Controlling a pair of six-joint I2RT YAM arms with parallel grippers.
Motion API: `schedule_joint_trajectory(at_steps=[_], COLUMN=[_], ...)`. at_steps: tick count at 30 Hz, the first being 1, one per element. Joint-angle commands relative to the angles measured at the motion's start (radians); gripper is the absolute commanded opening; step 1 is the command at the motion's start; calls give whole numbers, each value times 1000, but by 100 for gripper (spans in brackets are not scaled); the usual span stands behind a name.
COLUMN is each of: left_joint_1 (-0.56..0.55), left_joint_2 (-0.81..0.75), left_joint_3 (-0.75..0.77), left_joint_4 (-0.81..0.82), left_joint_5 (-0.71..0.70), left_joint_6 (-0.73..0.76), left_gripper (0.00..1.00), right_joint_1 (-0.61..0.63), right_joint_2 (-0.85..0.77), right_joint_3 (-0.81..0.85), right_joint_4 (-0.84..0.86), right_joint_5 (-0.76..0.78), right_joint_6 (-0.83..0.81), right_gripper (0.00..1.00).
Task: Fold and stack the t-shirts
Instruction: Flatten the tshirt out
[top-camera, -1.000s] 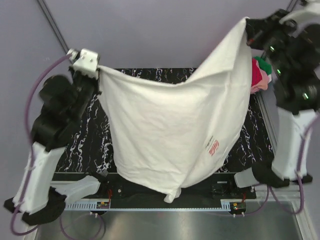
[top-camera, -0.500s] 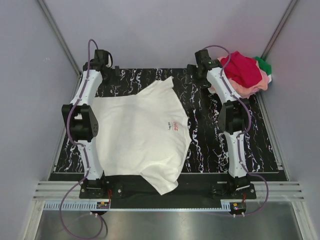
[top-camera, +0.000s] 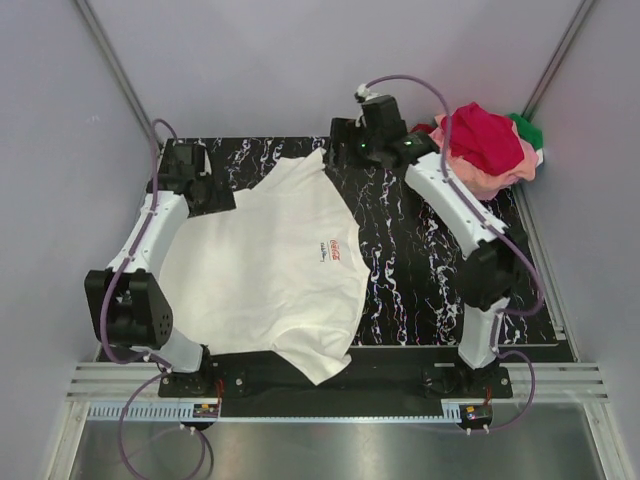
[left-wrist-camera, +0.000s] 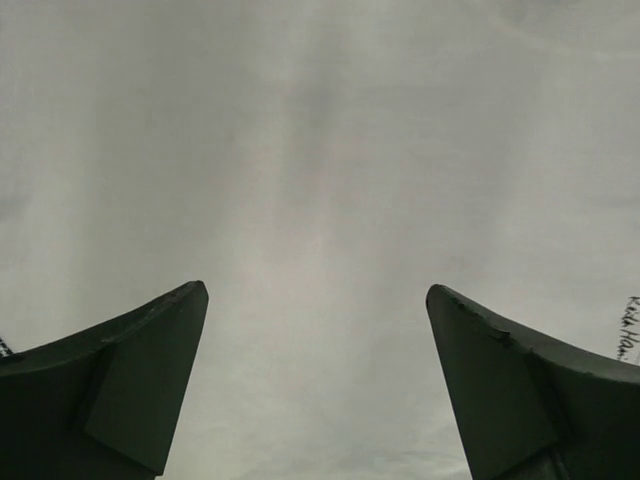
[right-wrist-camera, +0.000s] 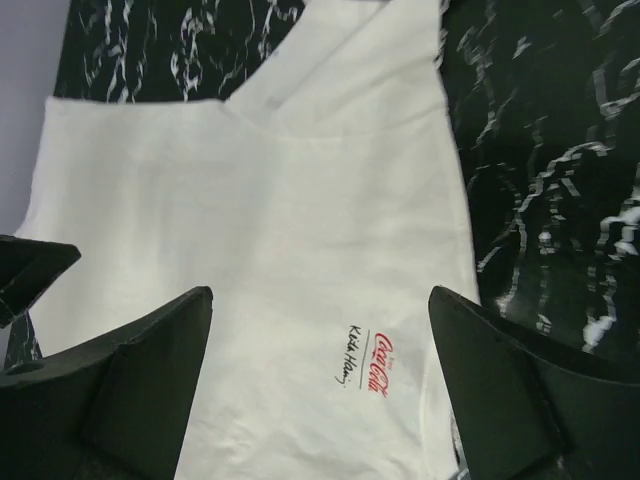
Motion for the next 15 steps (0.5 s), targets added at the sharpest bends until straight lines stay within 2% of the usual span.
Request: schedule_joint_trajectory(at_steps=[1, 11, 15], left_joint_1=[2, 2, -1], left_joint_2=[54, 259, 329], left_joint_3=[-74, -62, -37], left_joint_4=[75, 126, 141], left_joint_5=[22, 39, 52], left_joint_6=[-46, -86, -102], left_gripper=[99, 99, 98], right_joint_1=[47, 34, -29], right_joint_2=[190, 617, 666], right_joint_3=[55, 382, 347], right_joint_4=[25, 62, 103], right_joint_5=[-135, -355, -298], right_joint_6=[17, 106, 193], right_gripper=[96, 95, 94])
